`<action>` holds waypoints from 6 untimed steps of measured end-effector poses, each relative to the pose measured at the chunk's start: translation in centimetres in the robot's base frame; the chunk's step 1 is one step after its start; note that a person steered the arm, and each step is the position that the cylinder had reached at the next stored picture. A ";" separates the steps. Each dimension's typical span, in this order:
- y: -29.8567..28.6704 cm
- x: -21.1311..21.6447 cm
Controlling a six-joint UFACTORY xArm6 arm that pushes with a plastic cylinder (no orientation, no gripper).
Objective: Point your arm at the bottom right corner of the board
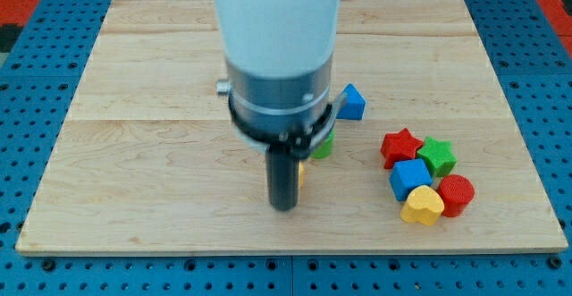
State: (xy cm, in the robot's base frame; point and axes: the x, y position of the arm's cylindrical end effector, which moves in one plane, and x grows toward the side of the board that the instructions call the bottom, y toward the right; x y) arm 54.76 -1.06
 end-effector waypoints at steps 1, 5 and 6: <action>-2.1 -1.8; 30.8 4.4; 25.1 -0.2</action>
